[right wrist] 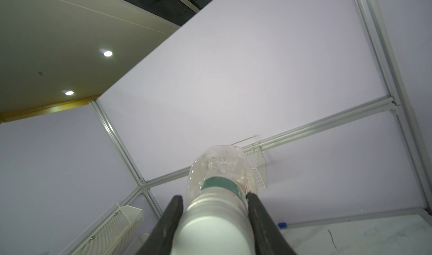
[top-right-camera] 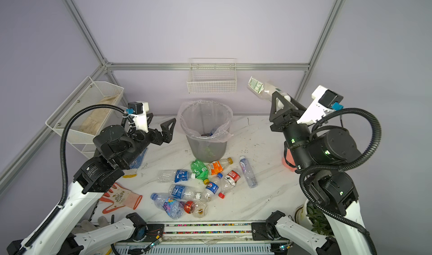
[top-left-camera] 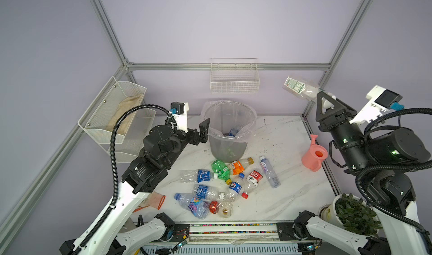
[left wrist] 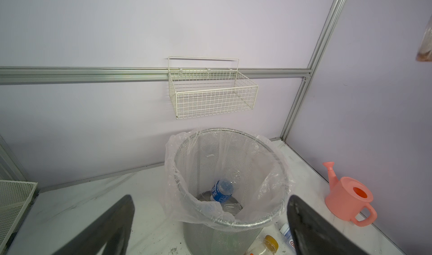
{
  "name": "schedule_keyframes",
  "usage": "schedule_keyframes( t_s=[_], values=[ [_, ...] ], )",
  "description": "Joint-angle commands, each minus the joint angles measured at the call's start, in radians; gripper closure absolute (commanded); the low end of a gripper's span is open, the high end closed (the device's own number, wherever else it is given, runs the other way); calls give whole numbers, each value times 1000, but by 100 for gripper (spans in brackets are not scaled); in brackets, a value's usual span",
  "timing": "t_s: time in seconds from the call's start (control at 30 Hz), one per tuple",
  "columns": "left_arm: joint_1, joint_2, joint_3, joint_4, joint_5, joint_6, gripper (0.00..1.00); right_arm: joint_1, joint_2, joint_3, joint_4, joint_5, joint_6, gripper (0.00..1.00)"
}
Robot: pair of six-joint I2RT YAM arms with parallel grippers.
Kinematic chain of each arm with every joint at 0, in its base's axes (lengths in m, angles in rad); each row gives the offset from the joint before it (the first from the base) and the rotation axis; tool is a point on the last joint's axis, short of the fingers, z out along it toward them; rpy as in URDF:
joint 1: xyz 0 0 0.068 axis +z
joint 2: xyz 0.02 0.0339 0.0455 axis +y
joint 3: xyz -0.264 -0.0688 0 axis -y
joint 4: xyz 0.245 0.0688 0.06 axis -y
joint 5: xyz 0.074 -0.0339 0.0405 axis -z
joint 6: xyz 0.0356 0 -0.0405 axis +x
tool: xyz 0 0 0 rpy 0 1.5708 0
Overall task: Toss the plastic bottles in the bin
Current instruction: 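Lift the green-band bottle with the right gripper over the wastebasket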
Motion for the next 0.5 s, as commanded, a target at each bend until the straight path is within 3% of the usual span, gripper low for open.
schedule_keyframes(
  t_s=[0.0, 0.47],
  values=[
    [3, -17, -28, 32, -4, -5, 0, 5, -9, -78, 130, -79, -13, 100],
    [3, -23, -31, 31, -4, -9, 0, 5, 26, -21, 103, -103, -48, 100]
  ],
)
